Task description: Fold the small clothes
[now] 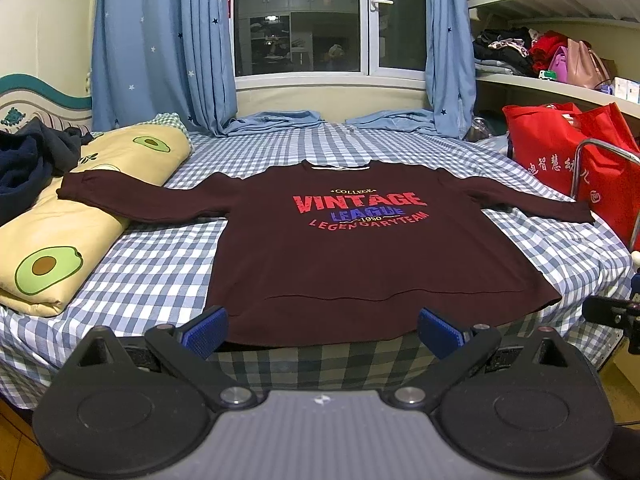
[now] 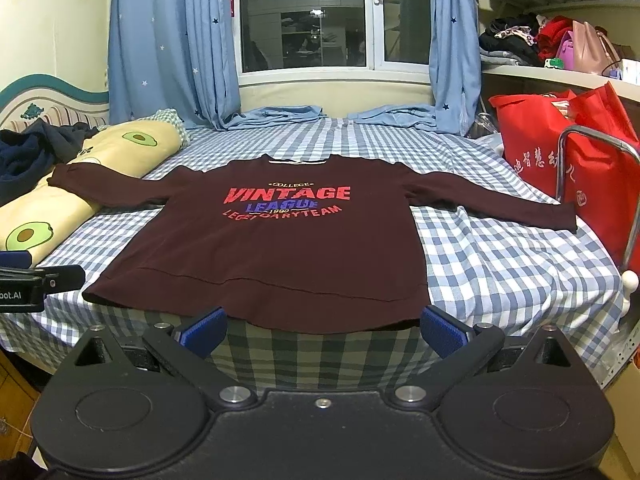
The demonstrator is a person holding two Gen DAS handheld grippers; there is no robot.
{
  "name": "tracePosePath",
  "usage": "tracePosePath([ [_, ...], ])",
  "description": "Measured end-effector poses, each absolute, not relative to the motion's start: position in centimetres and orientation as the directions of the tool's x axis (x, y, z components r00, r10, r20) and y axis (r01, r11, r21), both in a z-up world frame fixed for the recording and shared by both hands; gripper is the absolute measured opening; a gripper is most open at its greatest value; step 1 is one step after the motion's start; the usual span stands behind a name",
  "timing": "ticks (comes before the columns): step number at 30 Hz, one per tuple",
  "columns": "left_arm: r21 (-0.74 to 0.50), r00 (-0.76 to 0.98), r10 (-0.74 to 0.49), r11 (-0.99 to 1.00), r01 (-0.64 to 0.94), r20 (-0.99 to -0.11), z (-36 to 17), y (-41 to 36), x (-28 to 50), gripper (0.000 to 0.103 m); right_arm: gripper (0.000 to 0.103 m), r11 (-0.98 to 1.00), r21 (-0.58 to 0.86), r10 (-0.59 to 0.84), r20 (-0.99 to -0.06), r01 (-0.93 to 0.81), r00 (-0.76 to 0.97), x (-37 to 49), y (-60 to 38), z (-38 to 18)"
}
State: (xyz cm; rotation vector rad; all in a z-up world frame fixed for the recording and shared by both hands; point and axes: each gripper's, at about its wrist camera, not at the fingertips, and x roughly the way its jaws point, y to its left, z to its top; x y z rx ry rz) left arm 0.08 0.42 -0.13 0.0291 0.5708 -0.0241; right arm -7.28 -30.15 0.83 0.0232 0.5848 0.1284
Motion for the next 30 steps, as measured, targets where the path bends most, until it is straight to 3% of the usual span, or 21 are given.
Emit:
tracePosePath([
  [22, 0.023, 0.842, -0.005, 1.000, 0.021, -0.539, -0.2, 1.4, 1.1, 0.102, 0.103, 0.997, 0.037, 0.081, -0.557, -0.073, 0.826, -5.2, -31.2, 0.6],
  [30, 0.033, 0.854, -0.071, 0.994, 0.103, -0.516, 0.3, 0.5, 3.5, 0.102, 0.103, 0.999, -0.025, 0.002, -0.567, -0.020, 0.823, -1.3, -31.9, -0.5],
])
